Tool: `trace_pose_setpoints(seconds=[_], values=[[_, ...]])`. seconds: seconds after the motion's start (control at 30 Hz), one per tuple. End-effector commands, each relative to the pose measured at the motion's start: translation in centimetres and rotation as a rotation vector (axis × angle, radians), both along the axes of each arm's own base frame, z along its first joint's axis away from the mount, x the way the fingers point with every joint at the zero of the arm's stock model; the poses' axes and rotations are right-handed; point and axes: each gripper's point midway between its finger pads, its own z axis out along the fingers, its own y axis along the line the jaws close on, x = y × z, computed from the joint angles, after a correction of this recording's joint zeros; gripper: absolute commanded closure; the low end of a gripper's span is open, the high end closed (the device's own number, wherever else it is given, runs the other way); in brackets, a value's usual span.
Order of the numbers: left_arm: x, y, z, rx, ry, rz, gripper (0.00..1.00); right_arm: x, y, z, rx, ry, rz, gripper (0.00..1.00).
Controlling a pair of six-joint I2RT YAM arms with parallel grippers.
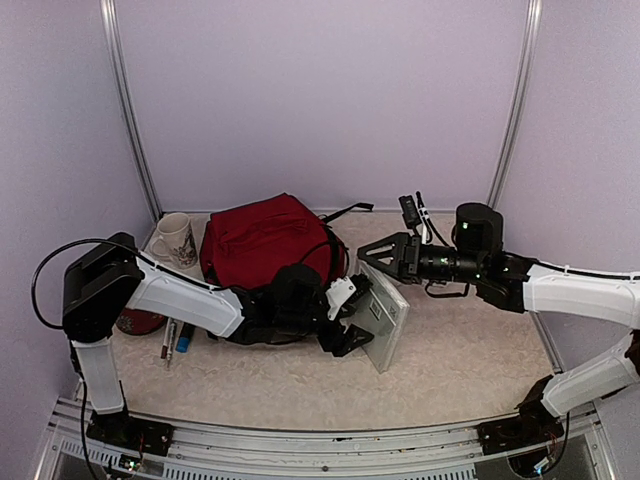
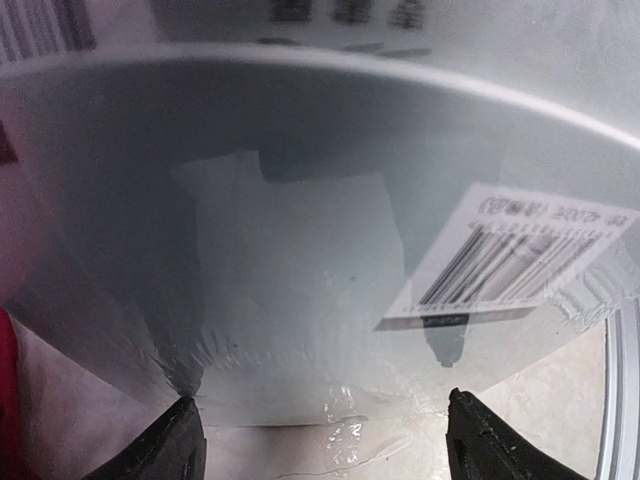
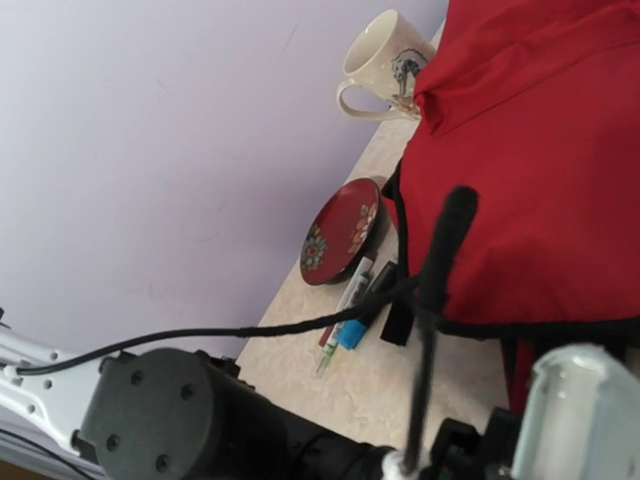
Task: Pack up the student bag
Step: Adjust the student bag at the center of the board, then pick up the book from the center of the board.
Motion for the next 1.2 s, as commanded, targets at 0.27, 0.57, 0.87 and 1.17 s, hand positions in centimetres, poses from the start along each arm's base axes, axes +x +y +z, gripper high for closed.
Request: trace_pose_setpoints(seconds=[0.27, 0.57, 0.87, 1.17], values=[[0.6, -0.4, 7.3, -0.182, -0.162, 0.05, 0.19, -2.3, 0.3, -6.6, -0.194, 0.217, 0.053, 0.31], [0.5, -0.4, 7.4, -0.174, -0.167, 0.055, 0.19, -1.7, -0.6, -5.6, -0.263, 0.176, 0.005, 0.31], [0.6, -0.2, 7.5, -0.173, -0.177, 0.06, 0.19, -1.3, -2.1, -4.5, -0.324, 0.164, -0.07, 0.3], [0.6, -0.1, 7.1, -0.162, -0.172, 0.061, 0.19, -1.9, -1.2, -5.7, -0.314, 0.189, -0.026, 0.3]])
